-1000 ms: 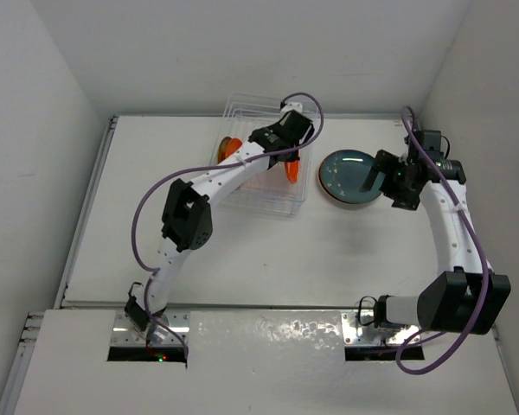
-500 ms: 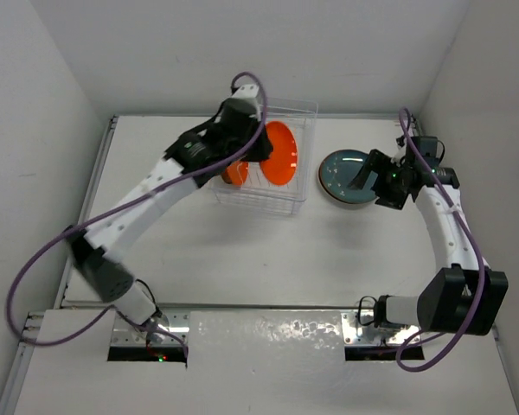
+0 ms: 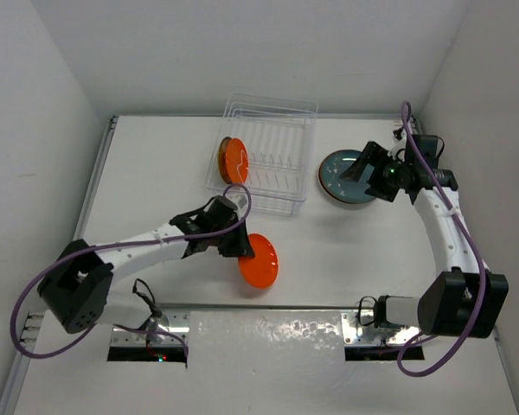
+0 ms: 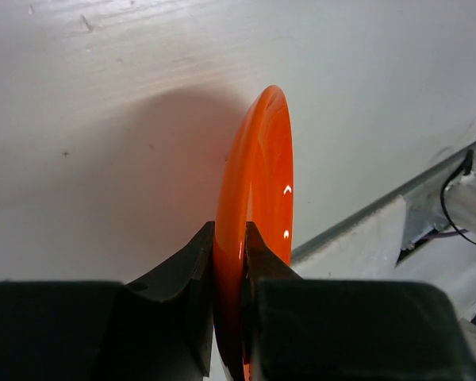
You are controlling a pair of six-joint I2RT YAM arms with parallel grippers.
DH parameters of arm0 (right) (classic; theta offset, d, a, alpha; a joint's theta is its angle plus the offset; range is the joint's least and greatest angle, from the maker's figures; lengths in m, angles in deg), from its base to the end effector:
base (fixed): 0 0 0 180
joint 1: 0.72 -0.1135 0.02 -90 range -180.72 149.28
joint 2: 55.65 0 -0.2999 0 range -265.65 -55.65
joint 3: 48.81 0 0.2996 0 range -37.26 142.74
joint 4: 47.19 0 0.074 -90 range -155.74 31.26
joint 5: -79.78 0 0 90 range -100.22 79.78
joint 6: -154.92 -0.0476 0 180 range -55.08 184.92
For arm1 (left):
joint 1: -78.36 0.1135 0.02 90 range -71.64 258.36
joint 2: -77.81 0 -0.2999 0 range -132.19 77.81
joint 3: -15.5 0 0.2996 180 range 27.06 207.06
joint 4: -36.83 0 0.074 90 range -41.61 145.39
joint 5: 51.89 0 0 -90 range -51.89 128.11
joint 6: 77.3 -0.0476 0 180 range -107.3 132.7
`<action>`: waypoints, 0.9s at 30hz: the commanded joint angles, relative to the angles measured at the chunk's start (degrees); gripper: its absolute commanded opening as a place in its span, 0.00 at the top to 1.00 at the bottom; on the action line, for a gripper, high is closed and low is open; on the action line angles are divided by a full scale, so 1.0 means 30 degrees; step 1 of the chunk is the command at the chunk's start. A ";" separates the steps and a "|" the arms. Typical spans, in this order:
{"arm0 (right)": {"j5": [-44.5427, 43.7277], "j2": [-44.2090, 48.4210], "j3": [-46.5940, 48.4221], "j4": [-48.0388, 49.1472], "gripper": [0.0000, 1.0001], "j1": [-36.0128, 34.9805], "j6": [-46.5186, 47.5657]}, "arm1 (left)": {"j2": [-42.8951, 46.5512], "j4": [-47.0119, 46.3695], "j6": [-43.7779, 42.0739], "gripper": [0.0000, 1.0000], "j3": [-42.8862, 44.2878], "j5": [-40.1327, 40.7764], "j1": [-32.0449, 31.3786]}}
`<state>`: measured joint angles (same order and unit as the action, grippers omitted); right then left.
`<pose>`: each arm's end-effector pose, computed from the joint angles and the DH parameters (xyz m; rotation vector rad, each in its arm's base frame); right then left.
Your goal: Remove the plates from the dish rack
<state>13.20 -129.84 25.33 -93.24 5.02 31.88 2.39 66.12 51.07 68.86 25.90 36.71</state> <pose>0.3198 -0.0131 0.3170 0.6070 2.3279 0.7109 0.2156 -0.2052 0.1971 0.1746 2.6367 -0.8117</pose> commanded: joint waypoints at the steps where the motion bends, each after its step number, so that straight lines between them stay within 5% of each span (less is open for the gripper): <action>1: 0.0484 0.0590 0.0730 0.0719 0.01 -0.0213 -0.0091 | -0.0838 -0.3976 0.0015 1.00 0.0043 -0.0063 0.0347; 3: 0.0484 0.0649 0.0641 0.0748 0.01 -0.0301 -0.0179 | -0.1722 -0.4067 0.0100 0.91 0.0070 0.0143 0.0581; 6: 0.0339 0.0795 0.0758 0.0574 0.01 -0.0301 -0.0092 | -0.2750 -0.3191 0.0247 0.47 0.0478 0.0986 0.0670; 7: 0.0251 0.0854 0.0933 0.0428 0.01 -0.0301 0.0083 | -0.2548 -0.2666 0.0392 0.26 0.0741 0.1602 0.0670; 10: 0.0104 0.0941 0.1139 0.0163 0.01 -0.0301 0.0201 | -0.1789 0.0698 0.0189 0.00 0.2636 0.4790 0.0670; 15: -0.0043 0.1001 0.1402 -0.0013 0.01 -0.0301 0.0231 | -0.1697 0.8786 -0.1330 0.00 1.0329 1.1120 0.0641; 19: -0.0131 0.0767 0.1404 0.0103 0.01 -0.0330 0.0114 | -0.3155 0.8654 -0.4433 0.05 1.5324 1.4700 0.1369; 25: -0.0130 0.0591 0.1344 0.0106 0.01 -0.0477 0.0113 | -1.3949 1.2451 -0.7541 0.36 2.8370 1.4761 0.3774; 27: -0.0248 0.0591 0.1462 -0.0101 0.01 -0.0477 0.0319 | -1.5518 1.3042 -0.8012 0.38 3.0586 1.4968 0.3833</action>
<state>12.85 -128.33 27.60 -93.88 4.01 31.95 -33.56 93.60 32.89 154.84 68.35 47.66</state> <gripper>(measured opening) 0.986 0.634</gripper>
